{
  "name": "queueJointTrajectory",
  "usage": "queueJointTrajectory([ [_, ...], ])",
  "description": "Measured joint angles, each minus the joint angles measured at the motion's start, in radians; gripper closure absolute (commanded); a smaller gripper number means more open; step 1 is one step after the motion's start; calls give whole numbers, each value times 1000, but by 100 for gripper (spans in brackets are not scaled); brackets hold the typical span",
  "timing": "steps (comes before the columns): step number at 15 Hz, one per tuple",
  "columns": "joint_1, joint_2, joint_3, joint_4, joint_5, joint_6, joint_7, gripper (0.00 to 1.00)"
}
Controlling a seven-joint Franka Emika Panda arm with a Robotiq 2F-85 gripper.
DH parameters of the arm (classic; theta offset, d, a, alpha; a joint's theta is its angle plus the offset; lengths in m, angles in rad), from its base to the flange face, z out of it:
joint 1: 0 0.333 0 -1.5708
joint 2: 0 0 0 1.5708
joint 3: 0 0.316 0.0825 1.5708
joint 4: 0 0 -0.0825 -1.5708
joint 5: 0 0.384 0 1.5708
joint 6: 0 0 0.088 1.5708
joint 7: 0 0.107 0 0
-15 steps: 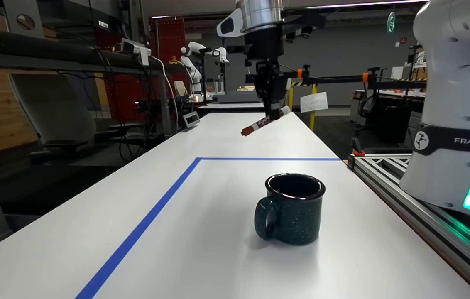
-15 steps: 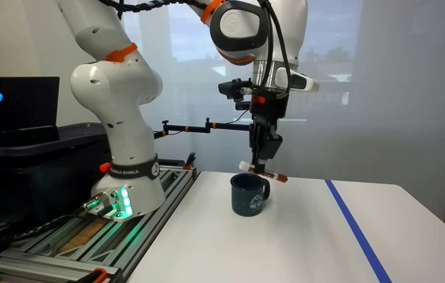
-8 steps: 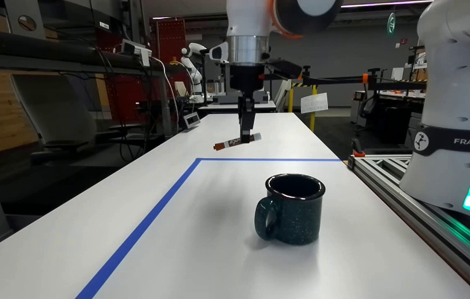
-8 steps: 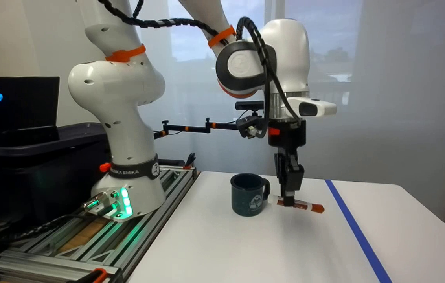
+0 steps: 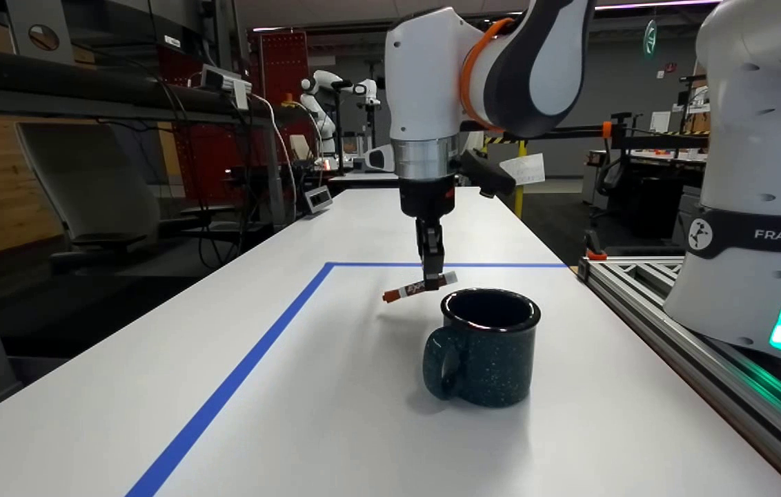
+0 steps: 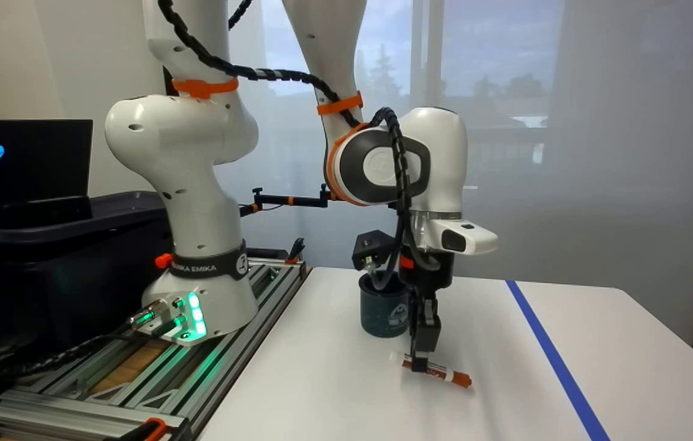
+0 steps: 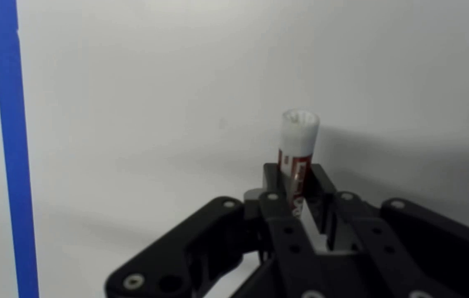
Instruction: Remove the marker from the cup
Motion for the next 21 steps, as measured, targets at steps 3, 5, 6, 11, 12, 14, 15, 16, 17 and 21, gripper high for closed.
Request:
queueJointTrajectory([
  [3, 0, 45, -10, 1, -16, 19, 22, 95],
  [5, 0, 64, -13, 3, -16, 27, 21, 54],
  [6, 0, 69, -13, 4, -12, 27, 15, 48],
  [11, -6, 54, 20, 16, 66, 22, -79, 10],
  [12, 4, 36, 21, 17, 123, 17, -131, 3],
  [14, 3, -19, 52, 12, 272, -11, -256, 0],
  [15, -14, -45, 91, 15, 354, -35, -321, 0],
  [16, -30, -68, 130, 16, 438, -57, -385, 0],
  [17, -37, -92, 159, 12, 521, -87, -444, 0],
  [21, 37, -225, 116, 22, 779, -349, -577, 0],
])
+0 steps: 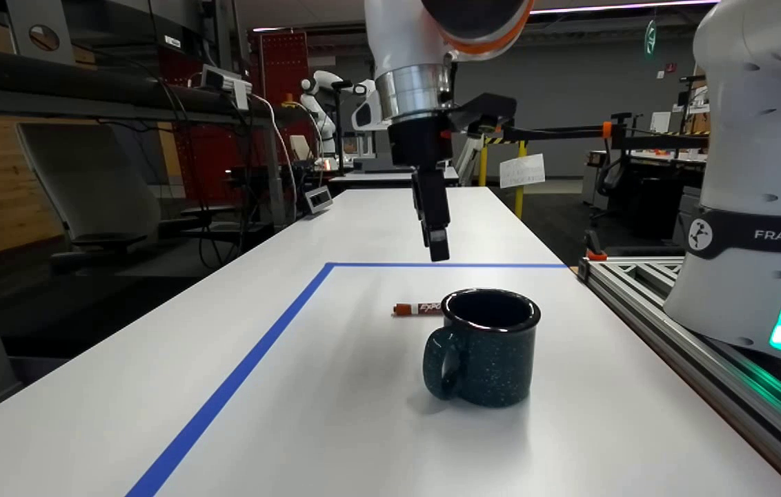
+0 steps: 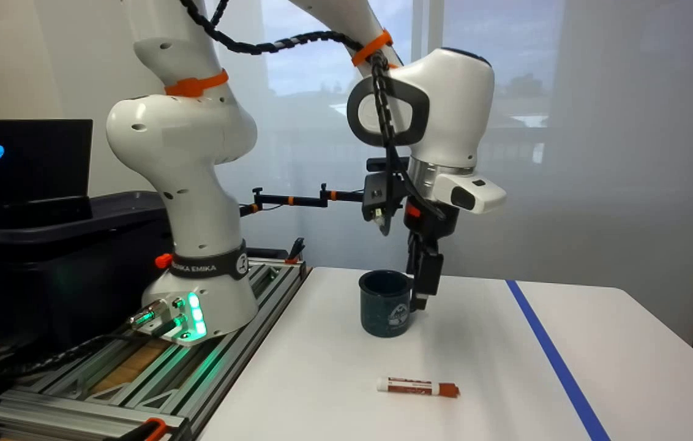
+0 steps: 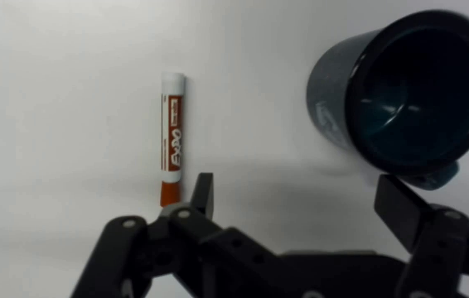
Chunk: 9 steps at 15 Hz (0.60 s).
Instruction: Remove the marker from the cup
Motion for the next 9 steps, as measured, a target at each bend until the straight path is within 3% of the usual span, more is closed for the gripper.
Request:
queueJointTrajectory([
  [3, 10, -135, -47, -2, -9, -189, 62, 0],
  [9, 11, -186, -53, -20, -10, -221, 87, 0],
])
